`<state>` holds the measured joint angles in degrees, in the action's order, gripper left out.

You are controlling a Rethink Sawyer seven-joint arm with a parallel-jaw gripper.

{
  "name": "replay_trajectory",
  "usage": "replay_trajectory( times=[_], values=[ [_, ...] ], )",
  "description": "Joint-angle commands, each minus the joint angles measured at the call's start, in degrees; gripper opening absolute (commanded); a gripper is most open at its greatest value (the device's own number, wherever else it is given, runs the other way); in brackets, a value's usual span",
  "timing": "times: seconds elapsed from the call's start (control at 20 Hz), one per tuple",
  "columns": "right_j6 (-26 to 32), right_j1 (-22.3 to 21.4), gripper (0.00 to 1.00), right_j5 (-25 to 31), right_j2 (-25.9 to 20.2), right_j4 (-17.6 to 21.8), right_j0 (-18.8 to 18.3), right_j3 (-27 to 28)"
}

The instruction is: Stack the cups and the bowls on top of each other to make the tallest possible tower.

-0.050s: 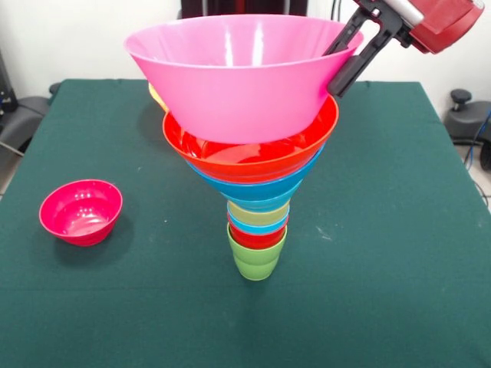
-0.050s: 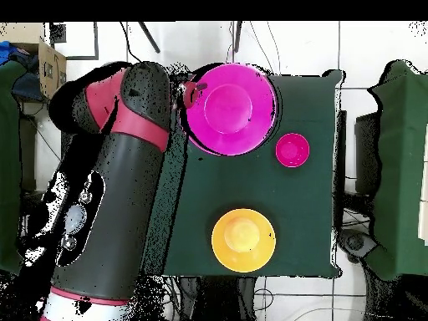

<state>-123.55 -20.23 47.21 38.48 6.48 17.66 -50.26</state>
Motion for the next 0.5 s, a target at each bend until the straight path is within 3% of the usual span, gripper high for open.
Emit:
replay_trajectory(
  times=[0.05,0.5],
  values=[
    [-4.25,0.85,0.0,-1.87,-3.12,2.97,0.77,-5.07],
    [-4.56,1.09,0.0,-1.64,-3.04,2.68,0.97,-4.81]
  ],
)
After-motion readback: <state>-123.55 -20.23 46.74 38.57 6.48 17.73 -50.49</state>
